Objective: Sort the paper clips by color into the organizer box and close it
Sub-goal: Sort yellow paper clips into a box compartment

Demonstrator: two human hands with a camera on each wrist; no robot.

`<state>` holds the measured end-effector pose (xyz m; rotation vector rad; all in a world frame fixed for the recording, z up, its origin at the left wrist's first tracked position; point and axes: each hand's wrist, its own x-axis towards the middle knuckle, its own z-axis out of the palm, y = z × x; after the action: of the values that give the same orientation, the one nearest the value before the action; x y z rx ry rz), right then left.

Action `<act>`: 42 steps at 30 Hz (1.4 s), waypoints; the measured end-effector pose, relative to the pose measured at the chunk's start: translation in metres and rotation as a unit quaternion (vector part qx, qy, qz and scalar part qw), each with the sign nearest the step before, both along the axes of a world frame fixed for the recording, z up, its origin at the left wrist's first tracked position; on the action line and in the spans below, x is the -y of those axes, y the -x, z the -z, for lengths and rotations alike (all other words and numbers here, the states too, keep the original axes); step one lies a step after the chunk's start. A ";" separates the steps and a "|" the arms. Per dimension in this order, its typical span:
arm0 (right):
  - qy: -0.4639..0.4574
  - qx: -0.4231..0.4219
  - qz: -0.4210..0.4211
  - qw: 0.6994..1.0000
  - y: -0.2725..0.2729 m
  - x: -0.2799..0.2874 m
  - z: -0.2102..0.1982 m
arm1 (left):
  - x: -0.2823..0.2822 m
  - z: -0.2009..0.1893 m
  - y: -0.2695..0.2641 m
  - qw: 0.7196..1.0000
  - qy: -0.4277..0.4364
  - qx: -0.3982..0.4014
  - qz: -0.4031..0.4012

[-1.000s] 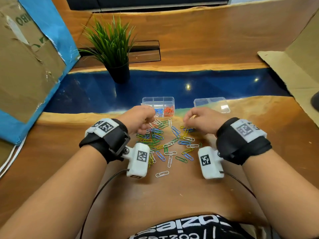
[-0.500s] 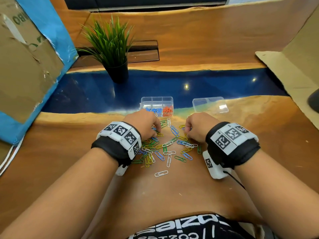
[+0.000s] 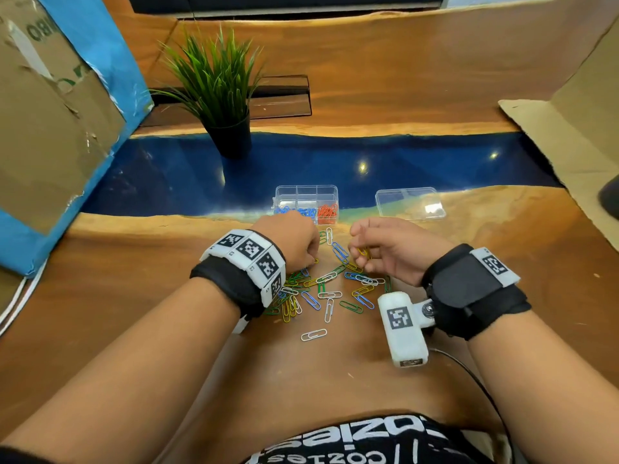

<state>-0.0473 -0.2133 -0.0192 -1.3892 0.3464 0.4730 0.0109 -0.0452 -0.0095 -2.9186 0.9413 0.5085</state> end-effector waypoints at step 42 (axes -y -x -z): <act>0.232 0.027 -0.116 0.965 -0.051 -0.010 -0.028 | 0.012 -0.015 -0.047 0.827 0.404 -0.246 -0.304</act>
<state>0.0036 -0.2033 0.0090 -1.9087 0.2600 0.5668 0.0577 -0.0576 0.0059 -3.9898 0.1659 1.1869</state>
